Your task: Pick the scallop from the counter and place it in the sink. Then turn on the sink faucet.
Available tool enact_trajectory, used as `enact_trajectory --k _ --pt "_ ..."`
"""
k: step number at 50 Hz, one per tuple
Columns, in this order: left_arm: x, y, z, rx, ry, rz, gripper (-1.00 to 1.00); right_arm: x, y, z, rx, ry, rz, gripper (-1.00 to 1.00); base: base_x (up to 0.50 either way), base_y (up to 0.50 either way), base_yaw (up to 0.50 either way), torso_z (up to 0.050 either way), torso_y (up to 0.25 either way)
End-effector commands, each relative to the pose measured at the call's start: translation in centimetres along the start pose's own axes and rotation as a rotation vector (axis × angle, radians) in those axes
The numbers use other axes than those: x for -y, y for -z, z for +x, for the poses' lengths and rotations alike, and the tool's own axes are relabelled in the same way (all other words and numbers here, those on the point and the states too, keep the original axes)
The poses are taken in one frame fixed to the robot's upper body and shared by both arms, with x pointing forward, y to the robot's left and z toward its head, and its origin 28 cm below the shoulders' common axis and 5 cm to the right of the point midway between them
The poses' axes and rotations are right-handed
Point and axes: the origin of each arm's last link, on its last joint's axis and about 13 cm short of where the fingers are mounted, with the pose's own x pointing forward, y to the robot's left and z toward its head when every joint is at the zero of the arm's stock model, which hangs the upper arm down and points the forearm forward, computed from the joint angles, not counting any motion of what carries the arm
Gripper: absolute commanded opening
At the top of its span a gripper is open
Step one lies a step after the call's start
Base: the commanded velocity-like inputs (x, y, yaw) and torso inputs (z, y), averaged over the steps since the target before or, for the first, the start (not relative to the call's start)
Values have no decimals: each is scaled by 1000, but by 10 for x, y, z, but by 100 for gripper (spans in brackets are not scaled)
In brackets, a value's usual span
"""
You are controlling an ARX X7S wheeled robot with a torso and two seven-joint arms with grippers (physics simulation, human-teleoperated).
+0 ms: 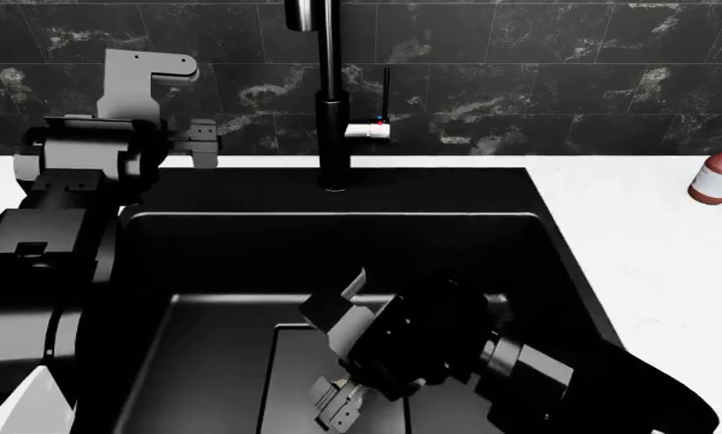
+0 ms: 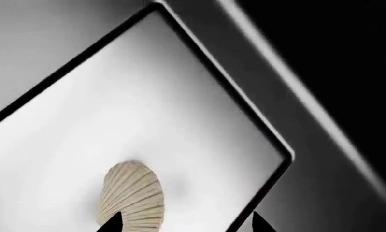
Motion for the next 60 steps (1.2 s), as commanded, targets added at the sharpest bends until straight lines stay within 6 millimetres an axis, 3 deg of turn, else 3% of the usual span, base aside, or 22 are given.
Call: enact_trajectory --k 1,5,9,14,15,16,19,20,22,26,32,41,60 --pt "0 1 1 -3 1 -3 100 2 -4 -7 37 1 -10 100 0 0 0 0 0" --pt "0 3 1 -7 1 0 100 7 -10 -27 97 -5 -3 100 0 0 0 0 0" --pt "-1 3 1 -8 1 -2 100 10 -12 -32 110 10 7 100 0 0 0 0 0" --pt "-1 2 1 -6 2 -2 100 25 -13 -57 174 46 70 100 0 0 0 0 0" --pt "-1 3 1 -6 2 -5 100 37 -13 -76 210 78 97 100 0 0 0 0 0" --pt "0 3 1 -6 3 -5 100 42 -14 -82 218 98 125 100 0 0 0 0 0" --pt "0 3 1 -5 4 -7 100 47 -14 -85 226 160 137 100 0 0 0 0 0" --pt "-1 3 1 -5 3 -8 100 63 -14 -93 247 223 184 100 0 0 0 0 0" --pt "-2 2 1 -5 3 -10 100 71 -16 -99 273 245 203 100 0 0 0 0 0" --pt "-1 0 0 1 6 -13 100 108 -37 -129 481 315 339 100 0 0 0 0 0" --pt "-4 -2 0 5 3 -19 100 131 -52 -137 564 461 370 100 0 0 0 0 0" --pt "-4 -1 0 3 2 -16 100 147 -70 -144 778 514 483 100 0 0 0 0 0" --pt "-4 2 1 -4 3 -21 100 161 -106 -125 809 461 567 100 0 0 0 0 0"
